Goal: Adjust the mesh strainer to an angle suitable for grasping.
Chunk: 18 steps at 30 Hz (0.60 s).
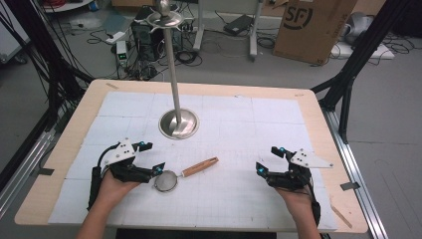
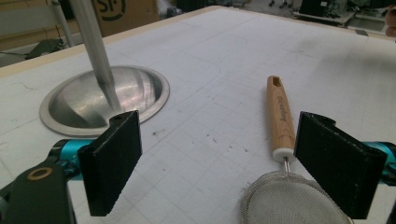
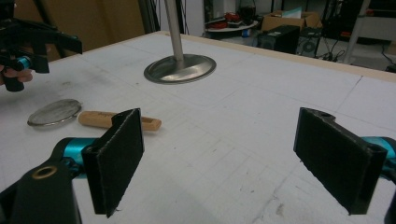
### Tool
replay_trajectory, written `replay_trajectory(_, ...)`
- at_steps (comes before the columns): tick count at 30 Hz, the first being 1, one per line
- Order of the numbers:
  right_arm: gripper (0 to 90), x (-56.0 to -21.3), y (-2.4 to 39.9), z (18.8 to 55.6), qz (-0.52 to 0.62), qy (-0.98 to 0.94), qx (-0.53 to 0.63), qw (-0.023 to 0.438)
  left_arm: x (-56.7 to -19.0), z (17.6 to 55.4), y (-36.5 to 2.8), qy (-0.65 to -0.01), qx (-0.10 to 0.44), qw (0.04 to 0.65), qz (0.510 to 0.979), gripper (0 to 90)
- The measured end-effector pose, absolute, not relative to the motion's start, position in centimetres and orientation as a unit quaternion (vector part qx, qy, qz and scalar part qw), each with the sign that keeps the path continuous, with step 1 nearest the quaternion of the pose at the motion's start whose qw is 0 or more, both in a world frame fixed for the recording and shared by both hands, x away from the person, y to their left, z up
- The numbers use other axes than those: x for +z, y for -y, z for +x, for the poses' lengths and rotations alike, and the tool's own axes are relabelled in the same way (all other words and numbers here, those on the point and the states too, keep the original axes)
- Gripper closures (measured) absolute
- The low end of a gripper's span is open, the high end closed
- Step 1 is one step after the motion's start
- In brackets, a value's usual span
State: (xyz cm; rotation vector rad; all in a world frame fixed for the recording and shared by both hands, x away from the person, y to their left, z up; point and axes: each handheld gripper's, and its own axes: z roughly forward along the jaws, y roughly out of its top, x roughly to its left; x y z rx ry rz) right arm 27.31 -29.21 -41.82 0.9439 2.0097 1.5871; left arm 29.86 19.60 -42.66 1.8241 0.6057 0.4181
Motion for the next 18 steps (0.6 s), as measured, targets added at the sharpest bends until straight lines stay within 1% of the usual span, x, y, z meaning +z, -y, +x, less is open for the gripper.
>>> replay_trajectory(10, 15.1, -41.9, 29.0, 27.3, 0.335, -0.726, 0.564, 0.208, -42.0, 30.6, -16.7, -0.234, 0.145, 0.517, 0.81, 16.6)
replay_trajectory(12, 15.1, -42.0, 29.0, 27.3, 0.335, -0.726, 0.563, 0.21, -41.9, 30.9, -15.7, -0.221, 0.143, 0.493, 0.829, 17.0)
replay_trajectory(16, 15.1, -42.1, 29.0, 27.3, 0.338, -0.726, 0.561, 0.209, -41.8, 31.0, -14.8, -0.209, 0.145, 0.481, 0.839, 21.1)
replay_trajectory(18, 15.1, -42.1, 29.0, 27.3, 0.339, -0.726, 0.56, 0.209, -41.7, 31.1, -14.4, -0.203, 0.143, 0.478, 0.843, 21.6)
